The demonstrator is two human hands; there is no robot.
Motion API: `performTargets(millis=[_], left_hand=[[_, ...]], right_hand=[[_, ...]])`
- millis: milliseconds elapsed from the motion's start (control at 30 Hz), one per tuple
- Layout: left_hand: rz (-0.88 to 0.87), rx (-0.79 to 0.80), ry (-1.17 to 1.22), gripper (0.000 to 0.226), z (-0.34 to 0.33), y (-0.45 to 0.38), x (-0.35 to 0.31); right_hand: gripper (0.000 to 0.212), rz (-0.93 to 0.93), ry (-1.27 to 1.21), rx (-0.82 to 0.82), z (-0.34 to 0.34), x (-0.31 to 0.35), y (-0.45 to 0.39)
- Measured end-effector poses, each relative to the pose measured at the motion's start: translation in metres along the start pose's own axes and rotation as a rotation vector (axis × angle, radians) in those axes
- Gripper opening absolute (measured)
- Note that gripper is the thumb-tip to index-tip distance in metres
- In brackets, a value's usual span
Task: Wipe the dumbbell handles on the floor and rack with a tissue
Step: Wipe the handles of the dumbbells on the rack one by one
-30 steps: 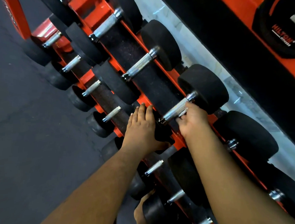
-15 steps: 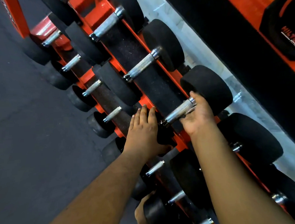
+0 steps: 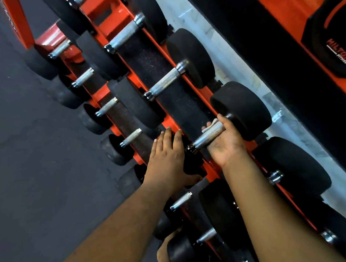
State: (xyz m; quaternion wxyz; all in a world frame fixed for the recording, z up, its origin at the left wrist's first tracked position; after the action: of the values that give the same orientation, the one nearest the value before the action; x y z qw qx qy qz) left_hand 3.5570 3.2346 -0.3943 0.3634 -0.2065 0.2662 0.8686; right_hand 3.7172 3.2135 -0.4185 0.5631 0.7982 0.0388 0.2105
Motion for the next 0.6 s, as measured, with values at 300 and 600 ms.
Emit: performTargets(millis=[300, 600], left_hand=[[0.006, -0.005, -0.008, 0.140, -0.002, -0.001, 0.001], [0.011, -0.003, -0.002, 0.141, 0.000, -0.001, 0.000]], right_hand=[[0.015, -0.012, 0.017, -0.047, -0.004, -0.011, 0.001], [0.017, 0.004, 0.002, -0.131, 0.007, -0.020, 0.004]])
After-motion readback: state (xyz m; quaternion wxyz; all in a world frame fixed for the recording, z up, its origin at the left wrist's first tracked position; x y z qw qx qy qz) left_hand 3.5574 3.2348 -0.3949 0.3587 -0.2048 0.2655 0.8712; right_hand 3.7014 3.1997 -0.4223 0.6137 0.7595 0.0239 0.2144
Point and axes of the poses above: each hand's wrist, its own y-axis away from the middle knuckle, its own z-axis out of the back of the hand, x = y × z, the point moved 4 cm from there along -y, towards the middle knuckle, and after that the axes turned 14 degrees about -z, right-handed, at the moved point
